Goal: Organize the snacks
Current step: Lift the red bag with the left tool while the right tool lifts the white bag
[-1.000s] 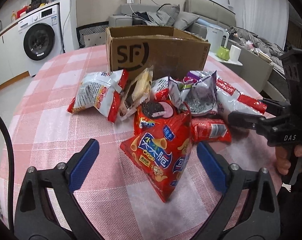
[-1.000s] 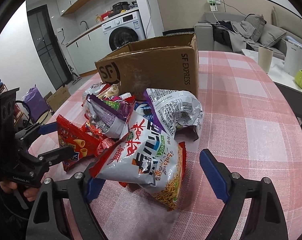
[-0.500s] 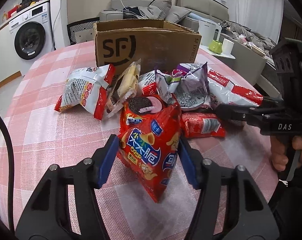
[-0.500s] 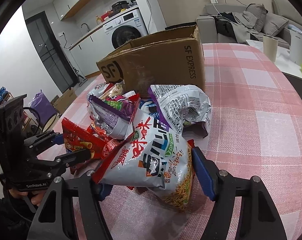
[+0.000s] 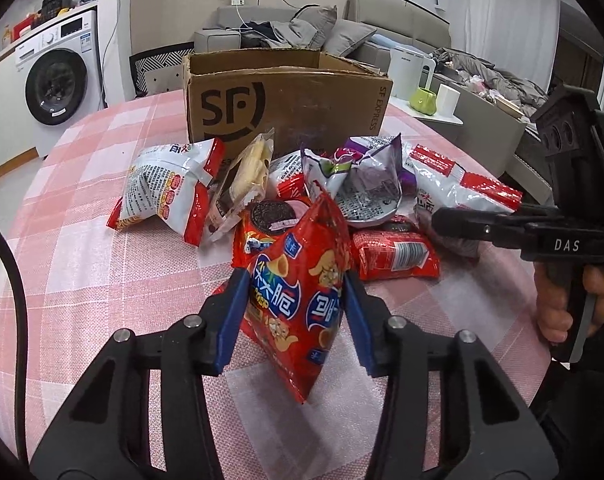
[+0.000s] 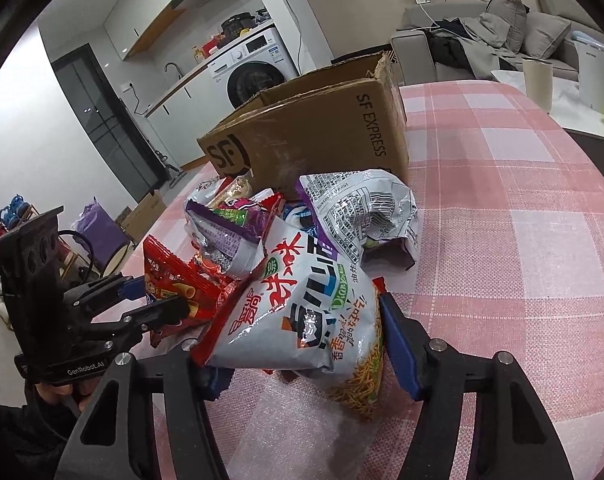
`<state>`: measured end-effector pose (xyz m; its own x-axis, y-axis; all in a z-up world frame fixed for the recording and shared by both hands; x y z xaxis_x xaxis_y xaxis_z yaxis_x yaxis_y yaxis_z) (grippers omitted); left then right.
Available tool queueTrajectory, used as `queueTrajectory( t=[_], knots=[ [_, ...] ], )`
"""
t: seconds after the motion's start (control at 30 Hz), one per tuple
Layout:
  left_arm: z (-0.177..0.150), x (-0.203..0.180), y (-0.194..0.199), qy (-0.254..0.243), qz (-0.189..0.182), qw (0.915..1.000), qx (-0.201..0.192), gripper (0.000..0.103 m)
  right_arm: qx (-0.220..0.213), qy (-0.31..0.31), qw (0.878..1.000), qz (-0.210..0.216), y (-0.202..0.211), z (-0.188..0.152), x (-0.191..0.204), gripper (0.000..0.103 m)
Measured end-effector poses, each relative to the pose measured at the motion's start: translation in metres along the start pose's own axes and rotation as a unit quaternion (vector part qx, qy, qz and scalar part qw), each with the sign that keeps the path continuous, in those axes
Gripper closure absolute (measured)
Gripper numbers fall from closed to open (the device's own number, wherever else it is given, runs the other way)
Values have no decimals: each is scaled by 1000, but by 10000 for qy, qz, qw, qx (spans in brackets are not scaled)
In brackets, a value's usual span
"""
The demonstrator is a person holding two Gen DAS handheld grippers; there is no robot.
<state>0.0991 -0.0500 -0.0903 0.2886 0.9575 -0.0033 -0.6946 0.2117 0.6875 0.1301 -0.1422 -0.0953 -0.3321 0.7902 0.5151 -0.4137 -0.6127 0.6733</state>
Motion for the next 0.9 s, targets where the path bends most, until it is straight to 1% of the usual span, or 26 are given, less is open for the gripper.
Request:
queueTrajectory(
  t=[0.4,0.7,0.83,0.9],
  knots=[
    [-2,12,18,265,-102,9993,-253,61,-72,-35,9998,164,6,-2,0,39],
    [-1,12,27,284,-102,9988,-386,65,-131,-5,9996,233,11,-4,2,39],
    [-3,12,25,263,-88,9990,-345,65,-107,27,9997,204,10,-5,1,39],
    [-4,11,22,236,-71,9994,-255,65,-83,24,9997,217,9,-5,2,39]
  ],
)
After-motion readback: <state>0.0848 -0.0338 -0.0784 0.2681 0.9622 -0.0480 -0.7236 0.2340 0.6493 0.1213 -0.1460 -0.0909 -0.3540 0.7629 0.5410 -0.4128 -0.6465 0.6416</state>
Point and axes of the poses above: each gripper's, at about its wrist camera, not at the fingertips, and y roughly against the way its jaws point, x to its left, z to its top, the point moved 7 cm from there along -y, roughly the way its jaws point, and after that the axes turned 10 degrees about -y, right-handed, at the moved point
